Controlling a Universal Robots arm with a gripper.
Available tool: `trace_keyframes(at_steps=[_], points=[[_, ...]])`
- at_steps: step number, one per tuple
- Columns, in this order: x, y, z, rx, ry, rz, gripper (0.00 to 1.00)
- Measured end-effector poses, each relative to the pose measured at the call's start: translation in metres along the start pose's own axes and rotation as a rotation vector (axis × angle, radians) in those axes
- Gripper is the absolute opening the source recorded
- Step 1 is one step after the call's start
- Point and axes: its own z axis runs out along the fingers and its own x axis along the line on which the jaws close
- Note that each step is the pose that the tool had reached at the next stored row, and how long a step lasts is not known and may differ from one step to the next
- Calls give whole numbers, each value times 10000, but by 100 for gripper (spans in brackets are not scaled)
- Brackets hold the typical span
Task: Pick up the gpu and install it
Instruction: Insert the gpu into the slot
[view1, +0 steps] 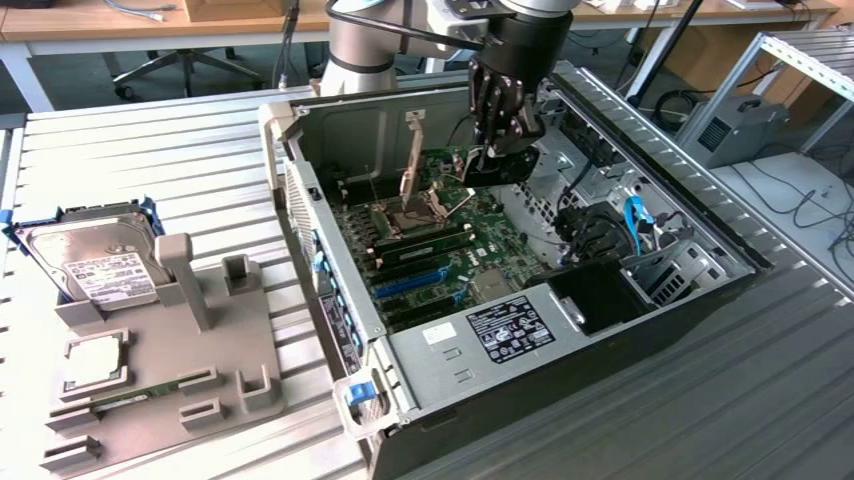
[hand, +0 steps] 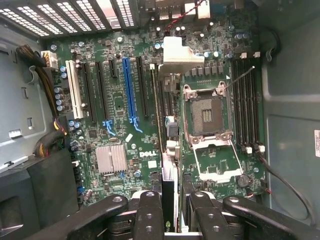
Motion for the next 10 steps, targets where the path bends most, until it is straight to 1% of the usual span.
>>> trace_keyframes(at_steps=[10], points=[[0, 0, 0, -2, -5, -144, 26]])
